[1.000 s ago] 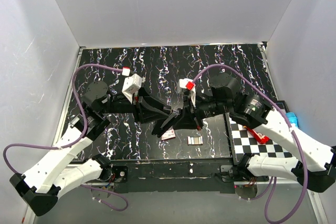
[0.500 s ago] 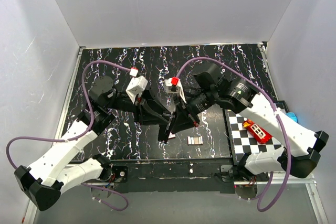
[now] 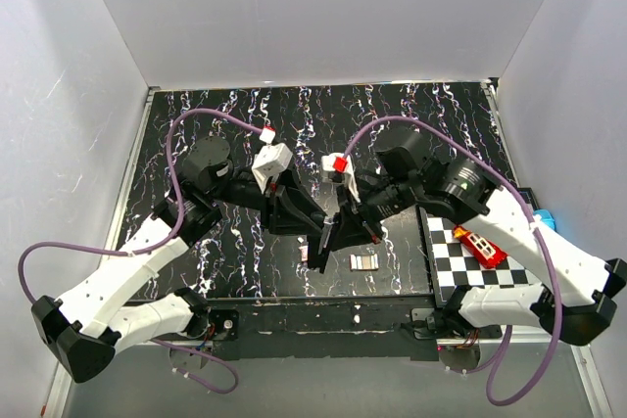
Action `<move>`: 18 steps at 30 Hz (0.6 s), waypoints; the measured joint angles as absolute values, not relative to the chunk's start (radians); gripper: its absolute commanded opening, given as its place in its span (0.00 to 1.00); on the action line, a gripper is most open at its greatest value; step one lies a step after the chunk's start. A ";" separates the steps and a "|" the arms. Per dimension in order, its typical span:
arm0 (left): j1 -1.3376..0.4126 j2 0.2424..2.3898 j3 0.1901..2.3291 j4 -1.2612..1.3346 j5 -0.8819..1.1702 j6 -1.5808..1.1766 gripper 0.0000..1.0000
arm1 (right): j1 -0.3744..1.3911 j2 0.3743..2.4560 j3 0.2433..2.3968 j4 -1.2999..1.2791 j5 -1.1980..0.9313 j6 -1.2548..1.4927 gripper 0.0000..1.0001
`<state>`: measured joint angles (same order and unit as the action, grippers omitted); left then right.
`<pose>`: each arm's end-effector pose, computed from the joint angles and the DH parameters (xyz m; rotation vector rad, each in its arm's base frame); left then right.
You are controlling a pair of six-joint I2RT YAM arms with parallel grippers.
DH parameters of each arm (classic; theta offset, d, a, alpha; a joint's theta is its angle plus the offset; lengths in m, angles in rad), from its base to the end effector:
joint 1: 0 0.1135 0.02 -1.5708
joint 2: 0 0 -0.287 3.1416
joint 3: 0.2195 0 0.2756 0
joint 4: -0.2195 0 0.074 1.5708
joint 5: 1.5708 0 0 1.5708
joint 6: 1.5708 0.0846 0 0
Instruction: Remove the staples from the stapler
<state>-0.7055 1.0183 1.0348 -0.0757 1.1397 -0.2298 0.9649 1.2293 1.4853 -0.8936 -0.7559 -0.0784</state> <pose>0.1378 -0.2183 0.4158 1.3127 1.3240 -1.5909 0.1105 0.2614 0.4294 -1.5288 1.7466 1.3081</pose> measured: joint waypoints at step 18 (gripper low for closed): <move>-0.742 1.028 1.140 -0.289 0.604 -0.149 0.00 | 0.725 0.956 1.112 -0.544 -0.378 0.105 0.09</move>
